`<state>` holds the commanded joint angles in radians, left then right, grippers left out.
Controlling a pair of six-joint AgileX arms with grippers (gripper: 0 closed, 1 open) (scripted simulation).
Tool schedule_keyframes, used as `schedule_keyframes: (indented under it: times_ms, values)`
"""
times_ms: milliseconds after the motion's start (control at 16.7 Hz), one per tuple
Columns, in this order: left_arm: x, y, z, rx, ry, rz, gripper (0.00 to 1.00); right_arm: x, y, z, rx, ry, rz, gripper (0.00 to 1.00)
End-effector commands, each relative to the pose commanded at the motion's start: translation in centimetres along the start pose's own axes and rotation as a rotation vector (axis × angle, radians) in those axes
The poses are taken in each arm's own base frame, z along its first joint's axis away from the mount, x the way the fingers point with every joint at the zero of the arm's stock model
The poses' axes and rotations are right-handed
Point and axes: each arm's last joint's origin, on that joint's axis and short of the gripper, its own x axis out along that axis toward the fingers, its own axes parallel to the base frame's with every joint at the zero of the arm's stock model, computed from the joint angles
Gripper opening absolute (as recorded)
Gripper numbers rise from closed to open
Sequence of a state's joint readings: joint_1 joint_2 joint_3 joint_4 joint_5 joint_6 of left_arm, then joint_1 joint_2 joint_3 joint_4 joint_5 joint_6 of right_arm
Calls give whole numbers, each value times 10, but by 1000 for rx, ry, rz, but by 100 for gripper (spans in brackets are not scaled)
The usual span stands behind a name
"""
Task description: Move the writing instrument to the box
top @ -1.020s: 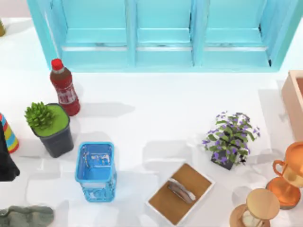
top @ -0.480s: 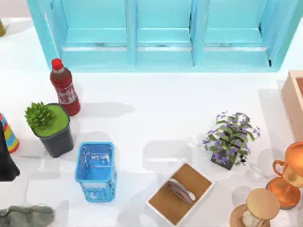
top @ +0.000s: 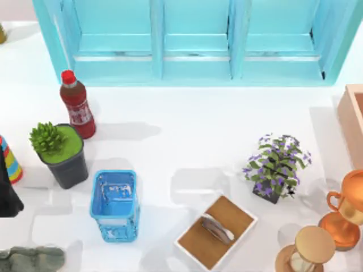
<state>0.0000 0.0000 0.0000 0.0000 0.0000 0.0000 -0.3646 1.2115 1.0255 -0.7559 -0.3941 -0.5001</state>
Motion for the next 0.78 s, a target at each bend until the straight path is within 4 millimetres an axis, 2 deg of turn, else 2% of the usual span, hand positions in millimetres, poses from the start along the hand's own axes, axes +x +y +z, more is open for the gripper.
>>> schedule_keyframes:
  times_ms: [120, 360, 780]
  values:
    - [0, 0, 0, 0, 0, 0, 100, 10, 1, -5, 5, 6, 5, 0]
    - [0, 0, 0, 0, 0, 0, 100, 11, 1, -6, 5, 7, 5, 0]
    - [0, 0, 0, 0, 0, 0, 100, 11, 1, -6, 5, 7, 5, 53]
